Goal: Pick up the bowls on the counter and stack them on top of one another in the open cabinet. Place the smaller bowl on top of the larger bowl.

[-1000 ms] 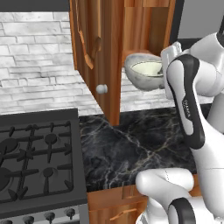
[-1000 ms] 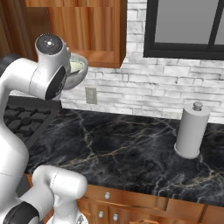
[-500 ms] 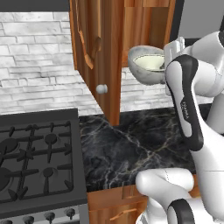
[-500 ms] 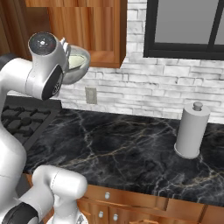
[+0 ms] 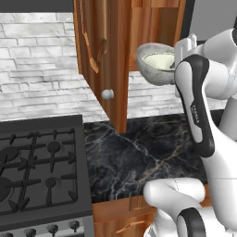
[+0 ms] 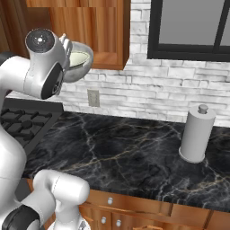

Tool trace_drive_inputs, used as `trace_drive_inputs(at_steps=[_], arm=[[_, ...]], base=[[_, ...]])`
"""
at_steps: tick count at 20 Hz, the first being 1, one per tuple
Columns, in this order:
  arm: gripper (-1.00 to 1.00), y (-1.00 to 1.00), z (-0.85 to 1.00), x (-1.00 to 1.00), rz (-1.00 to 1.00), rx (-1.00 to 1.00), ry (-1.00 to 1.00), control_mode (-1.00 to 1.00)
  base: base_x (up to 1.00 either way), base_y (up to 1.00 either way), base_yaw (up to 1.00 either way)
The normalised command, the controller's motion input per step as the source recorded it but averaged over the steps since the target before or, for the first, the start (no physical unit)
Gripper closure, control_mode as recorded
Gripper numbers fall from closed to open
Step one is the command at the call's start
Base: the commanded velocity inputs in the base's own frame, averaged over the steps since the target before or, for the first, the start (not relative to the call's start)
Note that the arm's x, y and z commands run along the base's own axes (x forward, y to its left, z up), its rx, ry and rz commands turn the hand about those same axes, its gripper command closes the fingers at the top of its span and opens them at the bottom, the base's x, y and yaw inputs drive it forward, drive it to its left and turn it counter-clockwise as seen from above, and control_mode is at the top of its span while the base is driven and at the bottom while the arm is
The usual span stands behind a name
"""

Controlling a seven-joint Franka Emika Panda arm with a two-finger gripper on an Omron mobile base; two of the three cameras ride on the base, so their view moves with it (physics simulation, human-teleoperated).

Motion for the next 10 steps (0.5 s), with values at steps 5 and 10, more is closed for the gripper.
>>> trace_drive_inputs(at_steps=[5,10], arm=[[1.00,0.00,0.11,0.02,0.00,-0.01,0.00,-1.00],[1.00,-0.02,0.00,0.09,0.05,0.00,0.00,-1.00]], base=[[0.00,0.00,0.00],[0.00,0.00,0.00]])
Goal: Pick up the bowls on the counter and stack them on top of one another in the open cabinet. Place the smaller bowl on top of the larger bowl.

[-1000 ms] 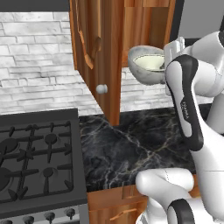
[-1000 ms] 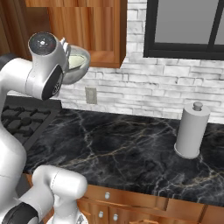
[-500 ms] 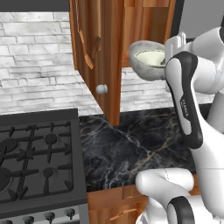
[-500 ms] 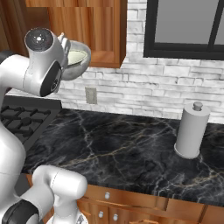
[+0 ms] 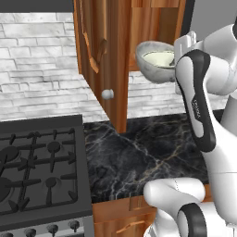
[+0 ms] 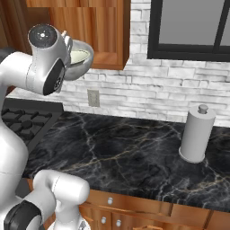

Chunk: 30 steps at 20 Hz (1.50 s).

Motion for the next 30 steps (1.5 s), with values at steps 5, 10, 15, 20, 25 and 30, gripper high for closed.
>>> trace_drive_inputs(at_steps=[5,10,15,20,25,30], arm=[[1.00,0.00,0.00,0.21,0.10,0.00,0.00,-1.00],[1.00,0.00,0.00,0.21,0.09,0.00,-0.02,-1.00],[1.00,0.00,0.00,0.19,0.02,0.00,-0.09,-1.00],[1.00,0.05,0.00,0.19,0.00,0.00,-0.09,-1.00],[1.00,0.06,0.00,0.19,0.00,0.00,-0.03,-1.00],[1.00,0.03,0.03,0.20,0.00,0.00,0.00,-1.00]], base=[[0.00,0.00,0.00],[0.00,0.00,0.00],[0.00,0.00,0.00],[0.00,0.00,0.00],[0.00,0.00,0.00],[0.00,0.00,0.00]])
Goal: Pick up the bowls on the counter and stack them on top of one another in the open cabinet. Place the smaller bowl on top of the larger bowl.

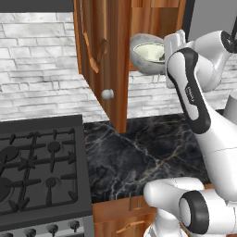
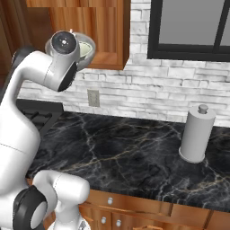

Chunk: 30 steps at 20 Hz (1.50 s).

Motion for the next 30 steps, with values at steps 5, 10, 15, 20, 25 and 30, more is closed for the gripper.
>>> trace_drive_inputs(at_steps=[5,10,15,20,25,30], arm=[[1.00,0.01,0.09,0.22,0.00,0.00,0.00,-1.00],[1.00,0.02,0.09,0.23,0.00,0.00,0.00,-1.00],[1.00,0.01,0.06,0.23,0.00,0.00,0.00,-1.00],[1.00,0.01,0.01,0.23,0.00,0.00,0.00,-1.00],[1.00,0.04,0.00,0.24,0.00,0.00,0.00,-1.00],[1.00,0.06,0.00,0.27,0.00,0.00,0.00,-1.00]], base=[[0.00,0.00,0.00],[0.00,0.00,0.00],[0.00,0.00,0.00],[0.00,0.00,0.00],[0.00,0.00,0.00],[0.00,0.00,0.00]])
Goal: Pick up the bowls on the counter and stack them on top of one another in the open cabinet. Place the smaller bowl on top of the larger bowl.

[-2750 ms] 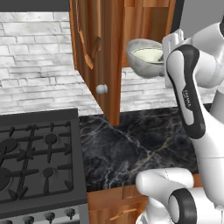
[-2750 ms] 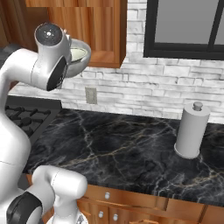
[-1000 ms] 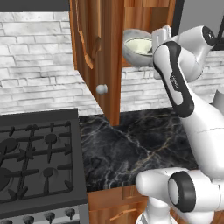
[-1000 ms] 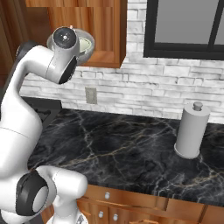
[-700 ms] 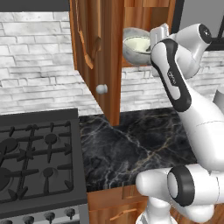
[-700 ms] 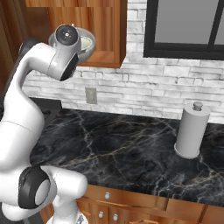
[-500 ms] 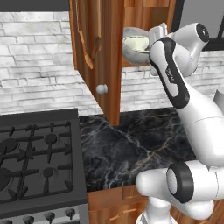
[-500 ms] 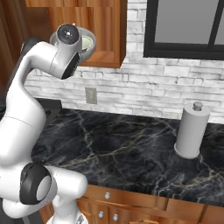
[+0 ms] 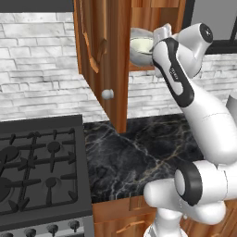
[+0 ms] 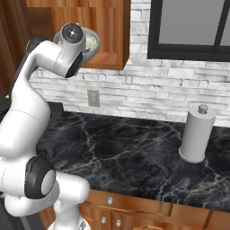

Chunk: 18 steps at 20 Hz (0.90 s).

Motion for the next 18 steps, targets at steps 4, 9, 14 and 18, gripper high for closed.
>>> trace_drive_inputs(at_steps=[4,9,14,18], arm=[[1.00,0.06,0.00,0.27,0.00,0.00,0.00,-1.00],[1.00,0.04,0.00,0.28,0.00,0.00,0.00,-1.00],[1.00,0.02,0.00,0.28,0.00,-0.01,0.00,-1.00],[1.00,0.01,0.00,0.28,0.00,-0.01,0.00,-1.00]], base=[[0.00,0.00,0.00],[0.00,0.00,0.00],[0.00,0.00,0.00],[0.00,0.00,0.00]])
